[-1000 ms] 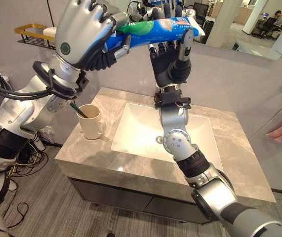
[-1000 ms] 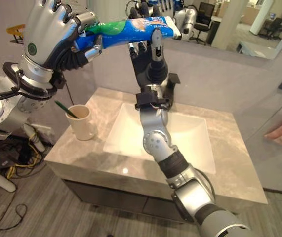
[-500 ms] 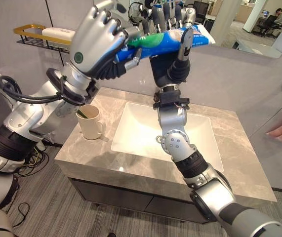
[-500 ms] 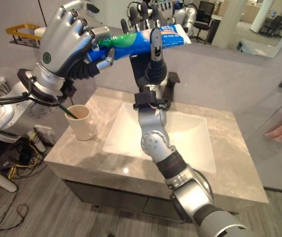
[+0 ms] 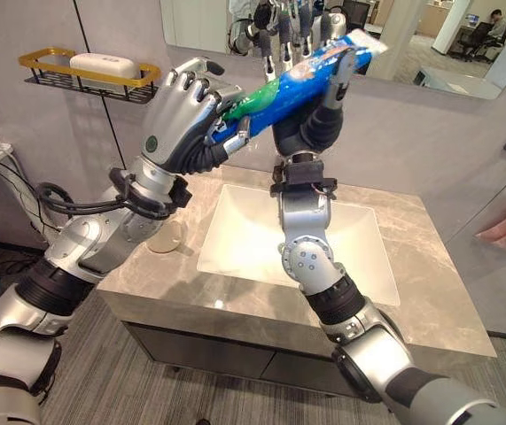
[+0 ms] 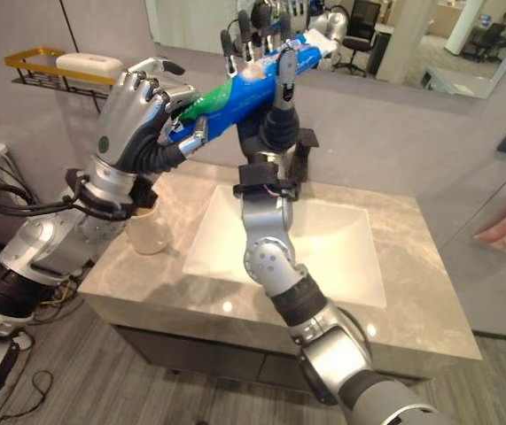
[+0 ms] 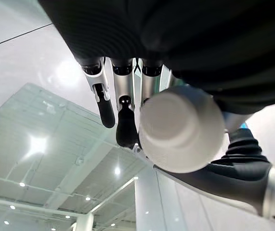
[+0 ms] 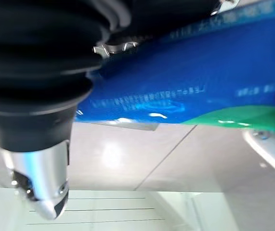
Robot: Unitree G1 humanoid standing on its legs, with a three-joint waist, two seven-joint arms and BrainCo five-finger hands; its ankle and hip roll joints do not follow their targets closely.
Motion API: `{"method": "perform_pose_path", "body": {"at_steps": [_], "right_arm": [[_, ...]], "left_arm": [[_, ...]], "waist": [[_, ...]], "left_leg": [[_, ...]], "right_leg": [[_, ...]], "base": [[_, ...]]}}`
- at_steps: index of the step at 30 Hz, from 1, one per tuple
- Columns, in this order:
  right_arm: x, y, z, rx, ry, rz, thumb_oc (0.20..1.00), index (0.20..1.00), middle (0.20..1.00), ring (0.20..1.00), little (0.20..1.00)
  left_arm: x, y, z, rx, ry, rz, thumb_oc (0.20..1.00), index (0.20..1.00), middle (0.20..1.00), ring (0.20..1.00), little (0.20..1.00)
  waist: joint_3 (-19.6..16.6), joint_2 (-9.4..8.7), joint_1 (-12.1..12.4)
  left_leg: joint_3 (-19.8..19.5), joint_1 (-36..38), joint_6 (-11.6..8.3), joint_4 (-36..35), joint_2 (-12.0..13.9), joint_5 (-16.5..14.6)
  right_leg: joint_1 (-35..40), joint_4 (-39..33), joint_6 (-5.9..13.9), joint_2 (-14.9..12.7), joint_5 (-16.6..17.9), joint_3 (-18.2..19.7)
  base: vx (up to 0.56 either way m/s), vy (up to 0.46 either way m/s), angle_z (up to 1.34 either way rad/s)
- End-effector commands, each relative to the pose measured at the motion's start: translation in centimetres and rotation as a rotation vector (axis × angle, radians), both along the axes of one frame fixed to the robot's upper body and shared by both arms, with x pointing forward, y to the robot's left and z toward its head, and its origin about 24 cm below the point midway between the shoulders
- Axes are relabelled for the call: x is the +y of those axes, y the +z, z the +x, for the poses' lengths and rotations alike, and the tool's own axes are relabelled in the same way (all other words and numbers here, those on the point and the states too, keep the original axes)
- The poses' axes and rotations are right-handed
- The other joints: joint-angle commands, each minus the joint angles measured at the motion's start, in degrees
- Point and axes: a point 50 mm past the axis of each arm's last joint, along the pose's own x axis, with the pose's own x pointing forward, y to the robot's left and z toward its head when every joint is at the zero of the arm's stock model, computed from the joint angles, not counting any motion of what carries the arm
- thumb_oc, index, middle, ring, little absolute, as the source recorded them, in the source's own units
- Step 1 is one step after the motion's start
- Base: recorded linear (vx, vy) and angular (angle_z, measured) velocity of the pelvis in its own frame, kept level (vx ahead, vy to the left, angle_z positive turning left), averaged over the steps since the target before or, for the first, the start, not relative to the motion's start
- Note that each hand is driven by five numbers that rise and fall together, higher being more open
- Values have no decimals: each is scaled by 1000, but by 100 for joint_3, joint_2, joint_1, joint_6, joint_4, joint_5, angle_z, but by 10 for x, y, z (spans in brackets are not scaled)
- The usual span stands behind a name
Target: Put brush and paste in cup on sink, flatten towel.
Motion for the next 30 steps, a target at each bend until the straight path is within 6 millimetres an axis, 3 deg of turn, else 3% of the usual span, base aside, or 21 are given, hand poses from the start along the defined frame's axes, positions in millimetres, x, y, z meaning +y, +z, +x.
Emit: {"method": "perform_pose_path", "body": {"at_steps": [1,2,3,13,14,15,16,17,18,25,29,30], "right_arm": [[-17,30,-12,-125,-44,121,398,398,398,398,398],[-17,29,-13,-121,-46,124,225,225,225,225,225],[-16,27,-12,-106,-46,120,200,200,200,200,200],[-21,18,-9,-47,-82,125,200,200,200,200,200],[-20,15,-7,-23,-84,127,200,200,200,200,200],[-20,15,-7,-22,-84,127,200,200,200,200,200],[-21,14,-7,-17,-88,128,200,200,200,200,200],[-21,12,-6,-3,-91,129,200,200,200,200,200],[-21,12,-6,3,-92,131,200,200,200,200,200],[-29,8,-2,62,-151,167,200,200,200,200,200],[-41,10,1,68,-204,184,200,200,200,200,200],[-42,9,3,75,-214,164,200,200,200,200,200]], "left_arm": [[25,10,10,6,105,-54,200,200,200,200,200],[25,8,11,16,105,-62,200,200,200,200,200],[24,7,12,23,104,-66,200,200,200,200,200],[25,3,12,40,108,-110,206,206,206,206,206],[26,3,12,40,112,-125,341,341,341,341,341],[26,3,12,40,113,-125,379,379,379,379,379],[27,3,13,40,116,-128,573,573,573,573,573],[28,3,13,39,122,-136,934,934,934,934,934],[28,3,13,38,124,-141,1000,1000,1000,1000,1000],[38,11,3,-11,145,-209,1000,1000,1000,1000,1000],[54,19,-16,-71,138,-286,1000,1000,1000,1000,1000],[66,21,-27,-108,171,-303,1000,1000,1000,1000,1000]], "waist": [[-224,57,-9],[-231,61,-16],[-243,70,-31],[-273,62,-79],[-273,59,-69],[-275,62,-79],[-277,64,-79],[-279,65,-74],[-278,67,-73],[-265,93,-15],[-227,89,90],[-210,82,151]], "left_leg": [[-54,248,396,-67,-228,-390],[-41,250,391,-67,-225,-389],[-32,250,390,-67,-222,-390],[-114,237,372,-67,-225,-366],[-131,226,367,-67,-232,-353],[-139,224,366,-67,-234,-352],[-143,220,366,-67,-235,-349],[-151,212,366,-67,-242,-346],[-158,209,367,-67,-245,-344],[-220,199,372,-67,-262,-326],[-279,170,366,-67,-281,-303],[-322,165,368,-67,-293,-294]], "right_leg": [[357,23,120,-222,-291,84],[359,23,116,-217,-296,87],[356,23,107,-212,-301,102],[397,26,81,-210,-318,28],[412,28,74,-213,-323,9],[413,28,74,-214,-325,0],[415,28,74,-216,-324,-10],[419,28,73,-219,-326,-26],[420,29,72,-220,-324,-37],[433,38,49,-219,-331,-75],[450,37,43,-225,-340,-145],[460,37,36,-225,-345,-179]], "base": [[-15,-5,-7],[-28,-9,-7],[-24,-11,-6],[-8,0,3],[-12,2,6],[-19,2,6],[-14,3,7],[-22,2,8],[-31,2,7],[-8,0,2],[-15,-10,8],[-9,-9,14]]}}
